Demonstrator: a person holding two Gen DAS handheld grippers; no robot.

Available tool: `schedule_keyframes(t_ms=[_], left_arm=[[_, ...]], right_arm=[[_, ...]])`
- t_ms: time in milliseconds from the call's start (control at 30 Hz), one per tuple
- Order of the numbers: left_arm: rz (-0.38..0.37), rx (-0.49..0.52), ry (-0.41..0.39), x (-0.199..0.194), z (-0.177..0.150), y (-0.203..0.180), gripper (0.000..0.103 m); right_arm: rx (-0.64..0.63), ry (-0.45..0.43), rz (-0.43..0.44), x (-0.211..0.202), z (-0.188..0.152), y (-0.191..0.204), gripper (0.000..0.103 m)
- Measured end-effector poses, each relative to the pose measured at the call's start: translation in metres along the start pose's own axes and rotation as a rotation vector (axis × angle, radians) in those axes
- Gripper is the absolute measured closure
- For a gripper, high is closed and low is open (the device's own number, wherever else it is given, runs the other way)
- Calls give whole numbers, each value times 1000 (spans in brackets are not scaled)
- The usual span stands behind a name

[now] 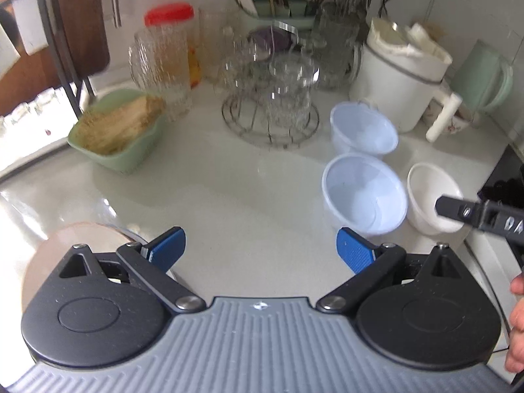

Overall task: Organize plates and bowls
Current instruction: 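Close both tools on the light blue bowl rim, then carry the light blue bowl with both tools toward the stacked plates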

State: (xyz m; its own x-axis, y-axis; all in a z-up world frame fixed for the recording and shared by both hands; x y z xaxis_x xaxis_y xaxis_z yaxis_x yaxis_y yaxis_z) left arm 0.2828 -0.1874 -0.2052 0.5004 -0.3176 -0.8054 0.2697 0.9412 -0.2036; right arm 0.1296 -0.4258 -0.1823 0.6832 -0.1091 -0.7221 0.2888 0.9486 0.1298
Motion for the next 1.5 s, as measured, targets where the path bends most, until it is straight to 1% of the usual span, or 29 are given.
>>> schedule_keyframes(t_ms=[67, 100, 167, 233, 300, 400, 433, 467, 500, 533, 600, 667, 700, 767, 833, 900, 933, 1000, 1033, 1067, 1100, 1167, 1300, 1500], left_arm=[[-11, -13, 10, 9, 0, -1, 3], [-28, -26, 13, 12, 2, -2, 3], [-68, -44, 24, 20, 6, -8, 3], [-100, -59, 33, 28, 11, -13, 3], [-128, -61, 50, 38, 16, -19, 4], [-162, -63, 67, 55, 23, -29, 4], [-174, -59, 78, 61, 26, -33, 5], [-188, -59, 80, 67, 28, -37, 8], [-202, -58, 85, 72, 30, -41, 9], [-212, -53, 95, 78, 31, -44, 13], [-220, -28, 112, 88, 32, -51, 17], [-248, -3, 128, 94, 33, -57, 25], [-257, 9, 136, 98, 33, -59, 28], [-249, 28, 149, 105, 34, -62, 39], [-243, 22, 166, 112, 34, -65, 44], [-251, 7, 175, 116, 34, -66, 47], [-252, 5, 176, 118, 35, -67, 50], [-256, 5, 186, 122, 35, -70, 57], [-255, 7, 189, 123, 35, -71, 63], [-247, 11, 183, 123, 36, -71, 70], [-241, 5, 180, 123, 36, -71, 73], [-240, -19, 187, 122, 37, -70, 76], [-249, -52, 174, 113, 40, -67, 76], [-245, -48, 163, 98, 38, -62, 76]], right_arm=[[8, 7, 8, 5, 0, -2, 12], [15, 9, 15, 7, 0, -3, 14], [29, 23, 31, 12, -2, -5, 25], [28, 36, 41, 18, -3, -5, 30], [13, 31, 46, 22, -4, -2, 36], [20, 47, 81, 32, -6, 0, 49], [29, 61, 89, 36, -6, 0, 57], [38, 68, 96, 38, -7, 0, 60], [46, 72, 102, 41, -7, 0, 60], [51, 81, 106, 45, -8, 0, 60], [52, 93, 118, 50, -9, 1, 65], [45, 100, 119, 55, -9, 2, 67], [42, 103, 120, 57, -9, 2, 68], [50, 105, 119, 60, -10, 1, 69], [56, 106, 116, 64, -9, 0, 69], [51, 105, 124, 66, -8, 0, 76], [45, 107, 127, 67, -7, 0, 77], [30, 117, 122, 70, -7, 2, 80], [28, 124, 119, 71, -7, 2, 82], [24, 123, 110, 72, -6, 2, 83], [14, 122, 101, 72, -6, 2, 83], [6, 124, 91, 72, -5, 1, 83], [7, 133, 107, 73, -4, 0, 85], [3, 143, 146, 71, -4, 2, 85]])
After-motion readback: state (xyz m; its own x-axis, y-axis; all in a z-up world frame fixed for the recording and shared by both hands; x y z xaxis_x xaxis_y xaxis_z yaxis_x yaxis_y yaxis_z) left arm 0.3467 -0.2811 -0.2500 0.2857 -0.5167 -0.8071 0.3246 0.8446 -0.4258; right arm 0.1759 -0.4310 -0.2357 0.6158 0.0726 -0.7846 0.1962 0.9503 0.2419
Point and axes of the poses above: each gripper's, at about its wrist camera, not at the fingertips, and x roughly the way its jaws point, y to its left, z to its top, the point moved 7 cm from there along x, roughly the way its jaws point, and after that the axes turned 12 degrees about -x, right-handed, at the moved point
